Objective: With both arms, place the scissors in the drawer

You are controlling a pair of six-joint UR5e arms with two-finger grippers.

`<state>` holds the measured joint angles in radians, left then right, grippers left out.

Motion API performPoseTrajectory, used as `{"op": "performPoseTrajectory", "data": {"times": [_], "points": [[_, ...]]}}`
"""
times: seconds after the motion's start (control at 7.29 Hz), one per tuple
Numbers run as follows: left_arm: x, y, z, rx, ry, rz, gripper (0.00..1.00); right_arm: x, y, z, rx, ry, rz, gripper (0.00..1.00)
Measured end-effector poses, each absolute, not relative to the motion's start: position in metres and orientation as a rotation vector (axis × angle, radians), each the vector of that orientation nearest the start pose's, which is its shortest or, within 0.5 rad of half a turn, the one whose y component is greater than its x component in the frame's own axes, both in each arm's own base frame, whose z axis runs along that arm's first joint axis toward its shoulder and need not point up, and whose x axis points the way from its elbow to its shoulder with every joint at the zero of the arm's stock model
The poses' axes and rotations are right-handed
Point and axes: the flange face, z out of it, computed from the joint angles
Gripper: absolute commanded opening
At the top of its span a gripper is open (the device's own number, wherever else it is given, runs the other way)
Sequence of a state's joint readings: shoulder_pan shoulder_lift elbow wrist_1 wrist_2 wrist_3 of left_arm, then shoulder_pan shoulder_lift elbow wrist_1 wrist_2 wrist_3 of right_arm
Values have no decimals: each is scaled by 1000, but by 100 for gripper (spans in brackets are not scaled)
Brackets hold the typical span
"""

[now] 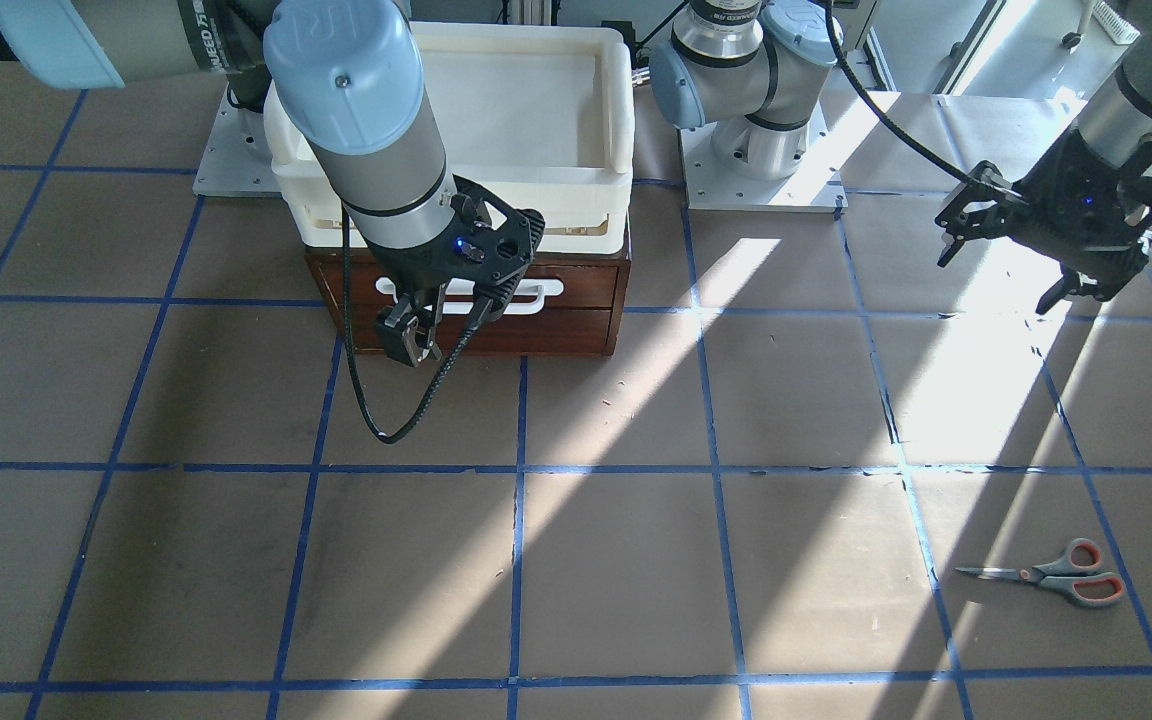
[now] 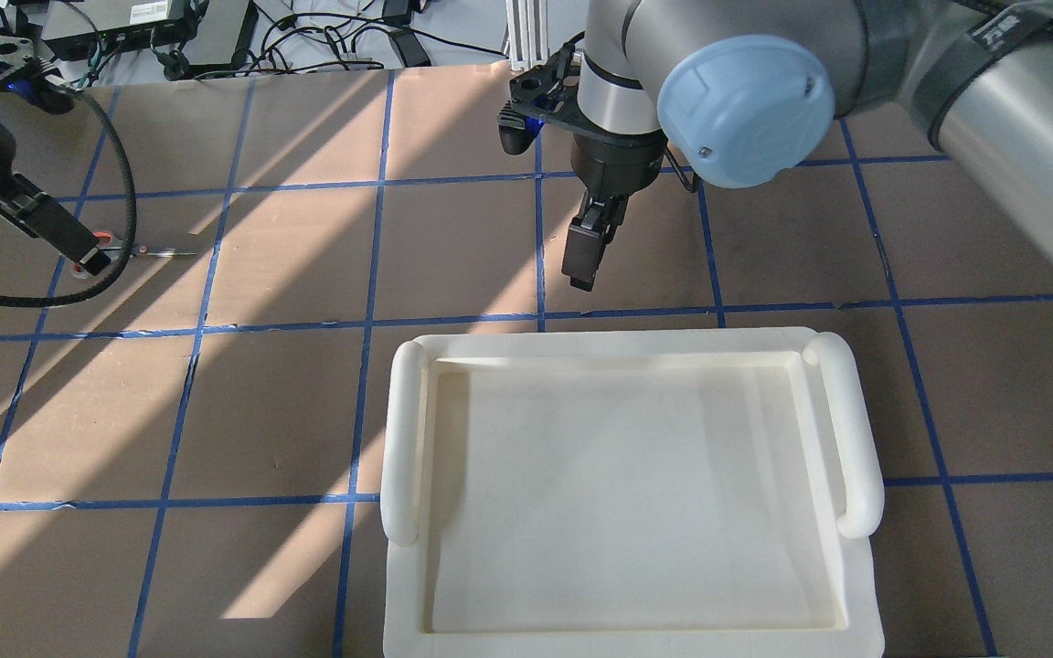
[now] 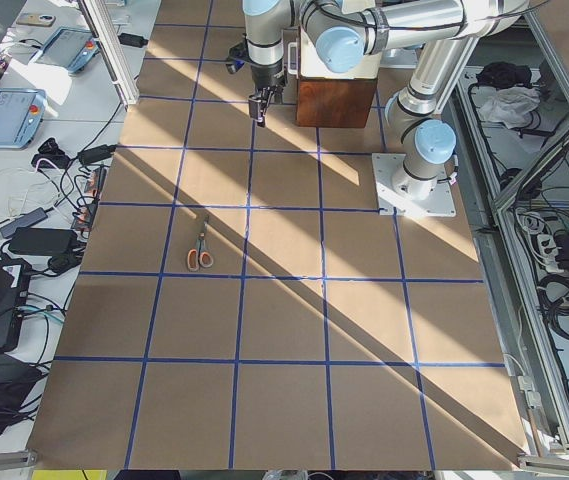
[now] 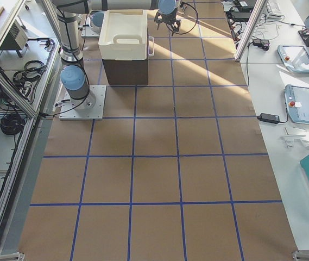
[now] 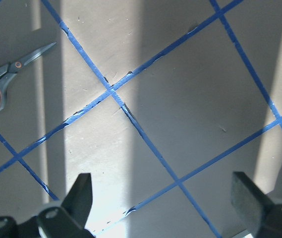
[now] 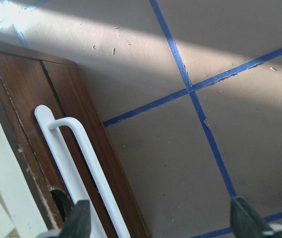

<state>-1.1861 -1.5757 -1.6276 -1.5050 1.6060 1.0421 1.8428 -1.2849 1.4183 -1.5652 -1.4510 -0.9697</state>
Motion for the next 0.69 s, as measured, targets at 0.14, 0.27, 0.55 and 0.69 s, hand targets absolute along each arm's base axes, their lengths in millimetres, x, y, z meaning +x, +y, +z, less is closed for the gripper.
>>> {"op": "performPoseTrajectory", "data": {"times": [0.14,0.27,0.55,0.69], "points": [[92,-520,451,1180,2843,25,100,304,-553,390,-1845,2298,198,100],[114,-533,438,1336,2744,21,100,305,-563,375,-1922,2189,247,100],[150,-553,404,1556,2611,31,100,305,-559,350,-1989,2006,351,100],[165,-563,387,1631,2558,29,100,305,-552,339,-2019,1931,392,100]]}}
